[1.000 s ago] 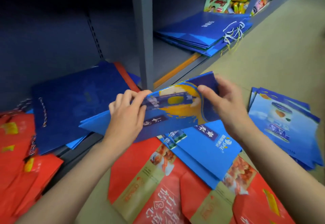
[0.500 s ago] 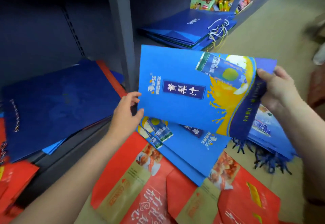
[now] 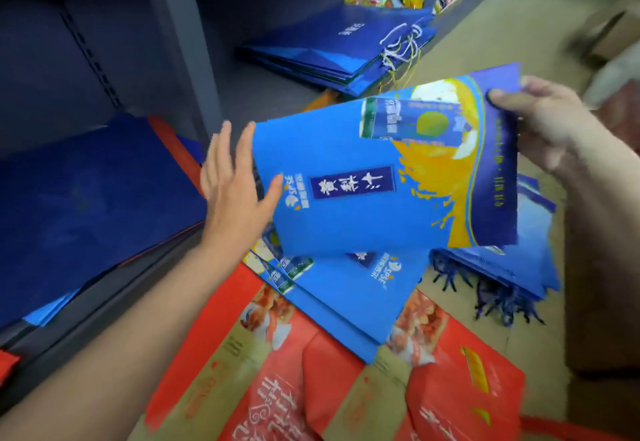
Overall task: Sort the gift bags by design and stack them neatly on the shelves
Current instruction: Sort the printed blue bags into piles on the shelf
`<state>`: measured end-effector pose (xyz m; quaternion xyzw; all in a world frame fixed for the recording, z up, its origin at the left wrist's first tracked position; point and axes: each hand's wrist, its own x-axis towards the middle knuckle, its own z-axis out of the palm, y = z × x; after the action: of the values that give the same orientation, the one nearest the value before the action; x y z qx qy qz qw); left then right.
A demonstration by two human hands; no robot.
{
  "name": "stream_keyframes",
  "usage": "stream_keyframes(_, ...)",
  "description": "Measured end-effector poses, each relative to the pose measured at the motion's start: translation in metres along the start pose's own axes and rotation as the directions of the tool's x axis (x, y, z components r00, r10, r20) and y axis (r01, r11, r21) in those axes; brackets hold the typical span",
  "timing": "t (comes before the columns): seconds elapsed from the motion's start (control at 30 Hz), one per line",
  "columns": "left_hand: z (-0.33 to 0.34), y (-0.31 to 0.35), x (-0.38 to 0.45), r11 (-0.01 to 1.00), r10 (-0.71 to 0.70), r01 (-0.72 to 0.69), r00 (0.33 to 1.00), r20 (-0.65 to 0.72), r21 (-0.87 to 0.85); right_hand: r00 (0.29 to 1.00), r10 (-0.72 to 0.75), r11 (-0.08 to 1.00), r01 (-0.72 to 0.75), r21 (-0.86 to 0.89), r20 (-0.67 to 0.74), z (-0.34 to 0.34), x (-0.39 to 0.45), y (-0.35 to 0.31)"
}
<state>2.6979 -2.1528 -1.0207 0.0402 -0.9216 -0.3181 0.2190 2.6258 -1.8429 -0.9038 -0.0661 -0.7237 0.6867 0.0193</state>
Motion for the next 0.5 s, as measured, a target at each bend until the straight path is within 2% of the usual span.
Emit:
stream_keyframes(0.07, -0.005, 0.022, 0.011, 0.983, 0.141, -0.138, 0.99, -0.011, 0.117, 0.997, -0.064, 0.998, 0.065, -0.012, 0.038, 0.008, -0.004, -0.01)
stream_keyframes(0.13, -0.009, 0.036, 0.02, 0.966, 0.205, -0.214, 0.976, 0.078, 0.143, 0.987, -0.117, 0.992, 0.121, -0.028, 0.111, 0.016, -0.008, -0.016)
stream_keyframes(0.2, -0.01, 0.04, 0.021, 0.974, 0.215, -0.194, 0.954, 0.209, -0.119, 0.978, -0.184, 0.976, 0.193, -0.098, 0.096, 0.026, -0.005, -0.019)
stream_keyframes(0.27, -0.005, 0.031, 0.01, 0.932, 0.165, -0.055, 0.945, 0.284, -0.359, 0.955, -0.295, 0.906, 0.29, -0.308, 0.032, 0.04, 0.006, -0.018)
stream_keyframes(0.33, 0.007, 0.013, -0.014, 0.87, -0.07, 0.186, 0.963, 0.259, -0.457, 0.922, -0.376, 0.665, 0.338, -0.666, 0.093, 0.06, 0.018, -0.012)
stream_keyframes(0.37, 0.015, 0.007, -0.03, 0.807, -0.24, 0.334, 0.939, 0.245, -0.488, 0.919, -0.358, 0.542, 0.349, -0.765, 0.166, 0.069, 0.018, -0.004)
stream_keyframes(0.43, 0.034, -0.002, -0.062, 0.681, -0.493, 0.548, 0.834, 0.249, -0.486, 0.924, -0.199, 0.417, 0.381, -0.825, 0.327, 0.085, 0.011, 0.023)
stream_keyframes(0.5, 0.054, -0.007, -0.09, 0.649, -0.579, 0.673, 0.739, 0.344, -0.354, 0.899, 0.063, 0.336, 0.389, -0.858, 0.433, 0.09, -0.004, 0.069)
